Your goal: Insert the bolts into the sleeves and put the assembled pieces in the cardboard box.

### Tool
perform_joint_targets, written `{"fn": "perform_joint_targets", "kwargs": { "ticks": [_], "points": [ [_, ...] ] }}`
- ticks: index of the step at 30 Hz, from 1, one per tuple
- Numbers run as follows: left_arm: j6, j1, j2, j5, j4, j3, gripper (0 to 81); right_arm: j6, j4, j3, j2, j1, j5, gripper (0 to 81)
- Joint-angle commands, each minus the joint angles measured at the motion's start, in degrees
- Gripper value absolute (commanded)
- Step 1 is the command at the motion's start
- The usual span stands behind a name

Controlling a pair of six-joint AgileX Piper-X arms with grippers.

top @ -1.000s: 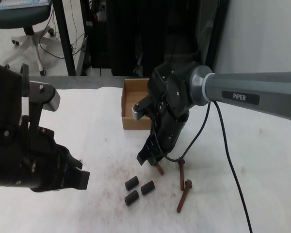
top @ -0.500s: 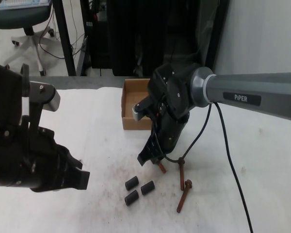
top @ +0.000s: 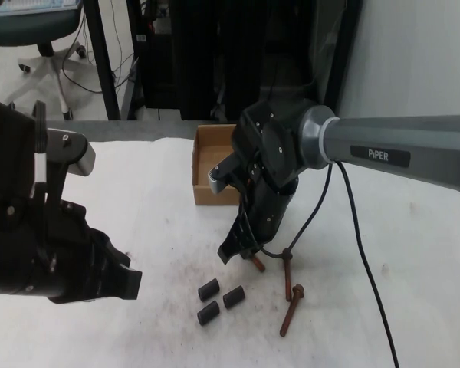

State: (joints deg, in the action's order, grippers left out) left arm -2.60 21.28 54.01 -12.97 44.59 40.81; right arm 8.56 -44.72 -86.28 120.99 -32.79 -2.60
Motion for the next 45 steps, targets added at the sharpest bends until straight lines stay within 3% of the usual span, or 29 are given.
{"fn": "perform_joint_targets", "kwargs": {
  "ticks": [1,14,26,31,35,39,45],
  "points": [
    [0.1,-0.1,0.0,0.2,-0.3,0.3,0.3,0.0,-6.1,1.4,2.6,0.1,2.6,0.8],
    [0.1,-0.1,0.0,0.2,-0.2,0.3,0.3,-5.6,-11.6,7.5,1.2,-0.2,1.2,0.8],
    [0.1,-0.1,0.0,0.2,-0.8,0.3,0.3,-6.7,2.4,11.9,-13.6,-0.2,0.9,0.8],
    [0.1,-0.1,-0.6,0.0,-4.0,0.3,0.3,-7.7,8.2,11.9,-23.3,-0.2,-3.3,0.8],
    [0.1,-0.1,-1.8,-1.8,-12.6,0.3,0.3,-8.6,12.0,11.9,-29.5,-0.2,-6.5,0.8],
    [-1.0,-0.1,-2.2,-9.5,-28.4,0.3,0.3,-11.6,16.3,13.9,-34.5,-0.1,-12.8,0.8],
    [-6.8,-0.4,-2.1,-10.3,-53.0,0.3,0.3,-19.3,34.6,26.2,-43.3,-0.4,-21.5,0.8]
  ]
}}
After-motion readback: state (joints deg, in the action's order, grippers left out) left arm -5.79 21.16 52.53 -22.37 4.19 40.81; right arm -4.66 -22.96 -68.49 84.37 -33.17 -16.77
